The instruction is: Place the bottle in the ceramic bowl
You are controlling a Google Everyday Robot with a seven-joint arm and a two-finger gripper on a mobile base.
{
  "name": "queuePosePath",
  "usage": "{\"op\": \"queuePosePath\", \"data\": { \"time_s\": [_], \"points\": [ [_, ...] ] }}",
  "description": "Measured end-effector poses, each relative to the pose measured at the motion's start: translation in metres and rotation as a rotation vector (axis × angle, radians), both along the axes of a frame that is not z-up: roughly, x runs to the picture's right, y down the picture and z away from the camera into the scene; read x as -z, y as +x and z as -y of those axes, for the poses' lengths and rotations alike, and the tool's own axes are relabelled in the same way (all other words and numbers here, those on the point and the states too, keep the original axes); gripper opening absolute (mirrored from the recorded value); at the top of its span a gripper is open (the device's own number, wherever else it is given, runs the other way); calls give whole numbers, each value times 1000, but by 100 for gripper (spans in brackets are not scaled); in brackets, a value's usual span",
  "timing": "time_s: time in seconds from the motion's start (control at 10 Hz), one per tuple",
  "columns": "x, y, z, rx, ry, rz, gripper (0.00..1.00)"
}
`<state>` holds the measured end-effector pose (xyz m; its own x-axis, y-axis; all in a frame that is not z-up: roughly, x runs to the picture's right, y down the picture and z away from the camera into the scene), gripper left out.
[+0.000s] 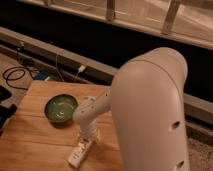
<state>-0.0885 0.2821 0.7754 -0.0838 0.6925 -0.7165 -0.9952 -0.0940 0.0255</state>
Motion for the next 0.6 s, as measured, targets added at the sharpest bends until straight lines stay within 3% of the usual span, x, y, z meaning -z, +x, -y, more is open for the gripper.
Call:
{"op": "queuePosePath", "data": {
  "time_s": [0.3, 0.6],
  "points": [
    [-11, -7, -18, -21, -37, 8, 60],
    [-5, 1, -18, -15, -44, 0, 31]
  ]
}}
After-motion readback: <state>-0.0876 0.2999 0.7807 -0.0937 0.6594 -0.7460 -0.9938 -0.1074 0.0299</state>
